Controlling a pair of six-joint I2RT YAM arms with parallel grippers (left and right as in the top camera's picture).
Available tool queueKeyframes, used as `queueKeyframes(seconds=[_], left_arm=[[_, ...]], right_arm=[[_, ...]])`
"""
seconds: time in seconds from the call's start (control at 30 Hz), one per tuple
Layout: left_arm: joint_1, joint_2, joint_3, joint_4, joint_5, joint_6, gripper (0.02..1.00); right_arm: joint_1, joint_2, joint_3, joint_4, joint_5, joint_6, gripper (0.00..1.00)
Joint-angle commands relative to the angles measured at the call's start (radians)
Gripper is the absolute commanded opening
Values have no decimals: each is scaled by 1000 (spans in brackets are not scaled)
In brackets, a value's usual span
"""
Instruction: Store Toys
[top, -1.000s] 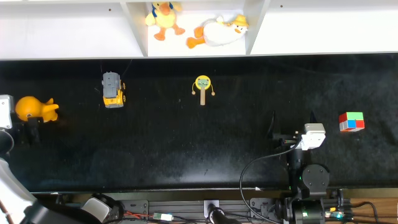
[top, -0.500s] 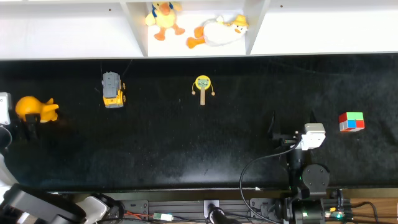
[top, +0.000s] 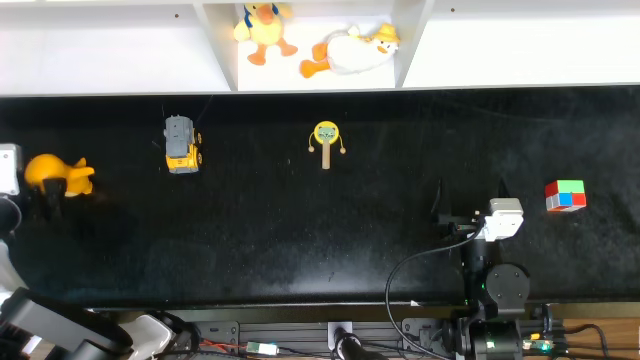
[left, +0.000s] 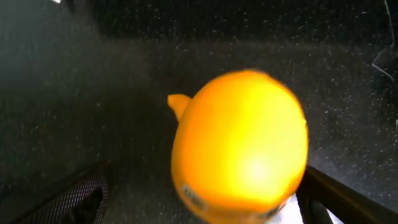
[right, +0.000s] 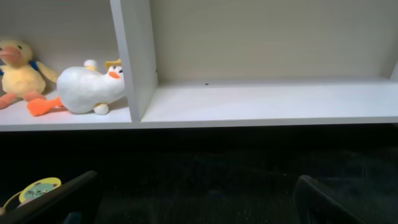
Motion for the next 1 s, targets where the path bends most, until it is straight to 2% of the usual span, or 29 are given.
queueKeyframes(seconds=[0.03, 0.37, 0.43, 0.5, 0.6, 0.63, 0.67, 0.73, 0.9, 1.0], left_arm=[[-20, 11, 21, 5, 26, -12, 947], [-21, 31, 21, 17, 54, -12, 943], [-21, 41, 21, 20, 74, -11, 908], [-21, 45, 21, 27, 85, -11, 774], [-22, 48, 21, 39, 94, -11, 483], [-22, 48, 21, 42, 97, -11, 413], [-22, 49, 21, 46, 105, -11, 270], [-22, 49, 21, 45, 116, -11, 167], [-22, 36, 19, 21, 145, -13, 95], [-22, -33, 10, 20, 145, -70, 53]], right_arm=[[-1, -10, -14, 5, -7, 8, 996], [-1, -10, -14, 5, -7, 8, 996], [-1, -10, -14, 5, -7, 8, 993], [-1, -10, -14, 5, -7, 8, 996], [-1, -10, -14, 5, -7, 8, 996], [-1, -10, -14, 5, -7, 8, 993], [-1, -10, -14, 5, -7, 8, 996], [-1, -10, -14, 5, -7, 8, 996], [-1, -10, -14, 5, -7, 8, 996], [-1, -10, -14, 5, -7, 8, 996]])
